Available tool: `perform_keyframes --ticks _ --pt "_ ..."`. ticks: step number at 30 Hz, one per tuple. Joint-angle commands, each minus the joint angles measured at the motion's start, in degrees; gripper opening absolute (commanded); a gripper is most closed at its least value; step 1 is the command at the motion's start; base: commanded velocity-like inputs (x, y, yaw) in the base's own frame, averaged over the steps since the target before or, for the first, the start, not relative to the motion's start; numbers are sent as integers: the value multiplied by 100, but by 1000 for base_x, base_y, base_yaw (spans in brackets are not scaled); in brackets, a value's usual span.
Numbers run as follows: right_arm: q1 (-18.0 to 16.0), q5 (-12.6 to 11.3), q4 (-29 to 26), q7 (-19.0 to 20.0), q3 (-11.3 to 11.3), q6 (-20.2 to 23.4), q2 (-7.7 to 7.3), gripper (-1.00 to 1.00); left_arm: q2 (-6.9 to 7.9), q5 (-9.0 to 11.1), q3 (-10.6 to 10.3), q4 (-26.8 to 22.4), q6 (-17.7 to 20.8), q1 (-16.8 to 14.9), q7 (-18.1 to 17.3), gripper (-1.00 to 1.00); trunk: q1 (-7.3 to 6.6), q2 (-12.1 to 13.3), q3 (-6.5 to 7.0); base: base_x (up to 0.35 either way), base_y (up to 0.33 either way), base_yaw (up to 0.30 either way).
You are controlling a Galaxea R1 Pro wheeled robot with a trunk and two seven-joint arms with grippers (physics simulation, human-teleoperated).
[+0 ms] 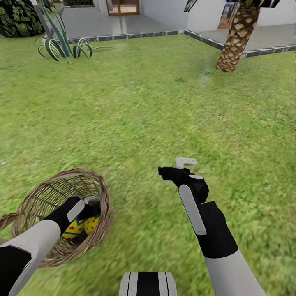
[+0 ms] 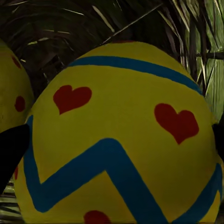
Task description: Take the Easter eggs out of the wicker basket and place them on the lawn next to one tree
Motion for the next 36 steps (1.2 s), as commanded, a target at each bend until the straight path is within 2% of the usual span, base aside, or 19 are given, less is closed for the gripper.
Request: perform_keyframes --ticks 1,6,9,24,29,36 --pt "-4 -58 -4 -60 5 13 0 100 8 -45 -54 -10 23 1 59 -100 -3 0 19 0 0 0" --pt "-4 -58 -4 -60 5 13 0 100 8 -49 -57 -10 20 4 58 -100 -16 7 129 0 0 0" --pt "-3 -58 -3 -60 5 13 0 100 8 -50 -56 -12 20 3 50 -100 -16 7 129 0 0 0" --pt "9 -66 -3 -60 5 13 -3 100 16 -58 -49 -10 38 -3 50 -100 -54 27 462 0 0 0" --pt "13 -75 -3 -60 5 13 -8 100 100 -51 -49 -10 77 -4 52 -100 -67 34 572 0 0 0" --pt "12 -76 -3 -66 5 13 -14 100 135 -50 -49 -10 211 -4 52 -100 -85 43 727 0 0 0"
